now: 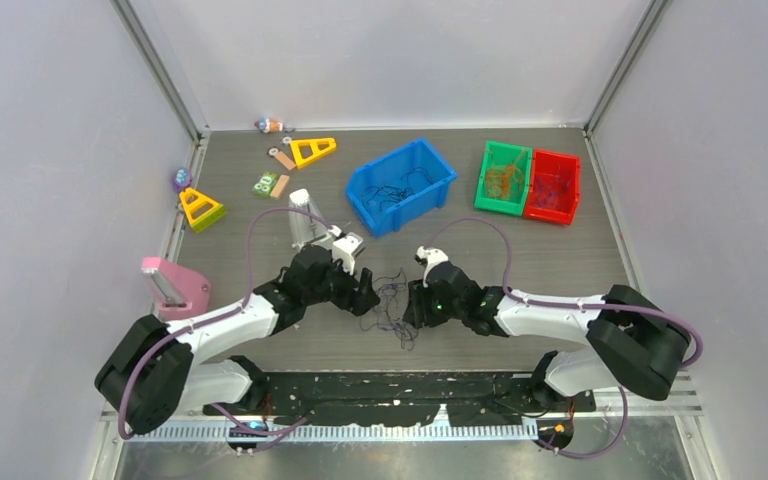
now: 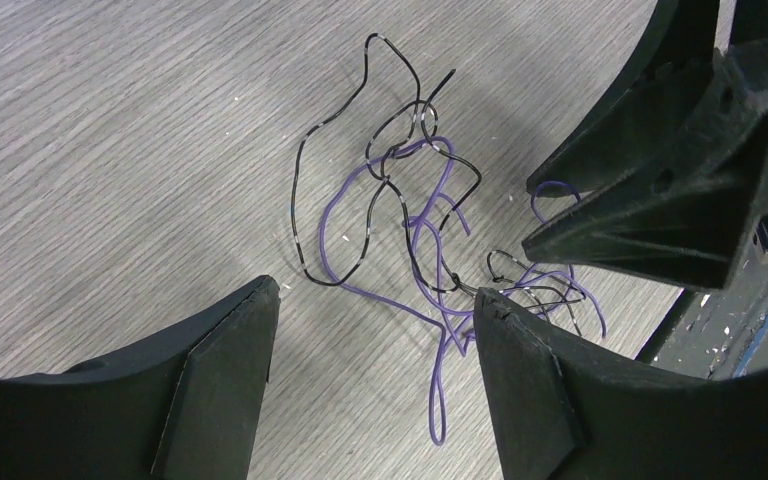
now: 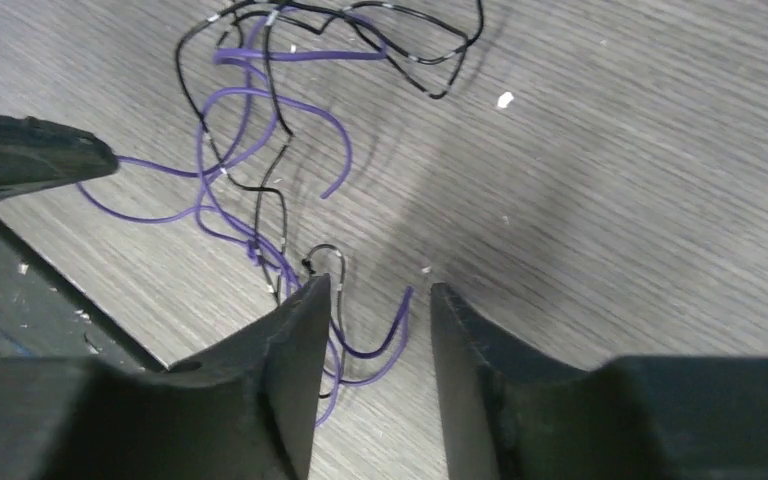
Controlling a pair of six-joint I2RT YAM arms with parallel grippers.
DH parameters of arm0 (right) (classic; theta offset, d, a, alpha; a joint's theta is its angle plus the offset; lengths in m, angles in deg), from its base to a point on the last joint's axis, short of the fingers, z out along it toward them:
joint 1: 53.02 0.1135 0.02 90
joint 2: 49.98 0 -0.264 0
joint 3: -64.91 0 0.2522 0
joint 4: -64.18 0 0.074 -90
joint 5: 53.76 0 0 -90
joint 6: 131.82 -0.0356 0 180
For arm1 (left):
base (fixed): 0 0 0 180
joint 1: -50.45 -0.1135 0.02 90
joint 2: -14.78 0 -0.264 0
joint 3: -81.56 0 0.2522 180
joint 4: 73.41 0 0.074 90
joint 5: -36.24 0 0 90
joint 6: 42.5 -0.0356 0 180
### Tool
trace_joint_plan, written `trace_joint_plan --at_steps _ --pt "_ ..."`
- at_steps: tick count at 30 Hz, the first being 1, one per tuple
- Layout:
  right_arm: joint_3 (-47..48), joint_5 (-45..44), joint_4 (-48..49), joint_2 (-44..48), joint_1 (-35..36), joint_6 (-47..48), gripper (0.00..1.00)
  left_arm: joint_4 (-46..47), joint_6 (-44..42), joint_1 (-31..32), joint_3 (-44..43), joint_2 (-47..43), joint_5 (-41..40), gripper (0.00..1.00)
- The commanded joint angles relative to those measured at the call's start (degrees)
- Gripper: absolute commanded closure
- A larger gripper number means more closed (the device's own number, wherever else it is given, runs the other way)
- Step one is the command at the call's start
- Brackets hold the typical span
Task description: Untangle the cables
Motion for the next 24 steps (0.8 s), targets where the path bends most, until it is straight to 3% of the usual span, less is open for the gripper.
trace_joint_plan --at_steps 1,5,7,14,21,24 --pt "2.1 -5.2 0.3 0.7 0.4 -2.6 0.67 0.9 -0.9 -0.2 -1.9 0.3 0.1 0.28" --pt "1.9 -8.1 -1.0 5.2 0.4 -1.6 0.91 1.0 -0.9 -0.1 -2.4 1.3 1.0 0.27" --pt "1.6 -9.9 -2.3 8.3 0.4 -0.7 0.94 1.0 -0.8 0.0 -2.8 2.0 1.5 0.26" --pt "0.6 -13.2 -6.5 18.9 0.4 2.3 0.95 0.7 -0.7 0.2 -4.4 4.1 2.2 0.26" --pt "-0.1 -12.0 -6.4 19.6 0.4 1.3 0.95 -1.0 -0.7 0.5 -7.2 7.6 1.8 0.28" --pt "-0.5 -11.8 -5.4 18.8 0.4 0.9 0.95 -3.1 -0.9 0.7 -9.6 8.2 -2.2 0.39"
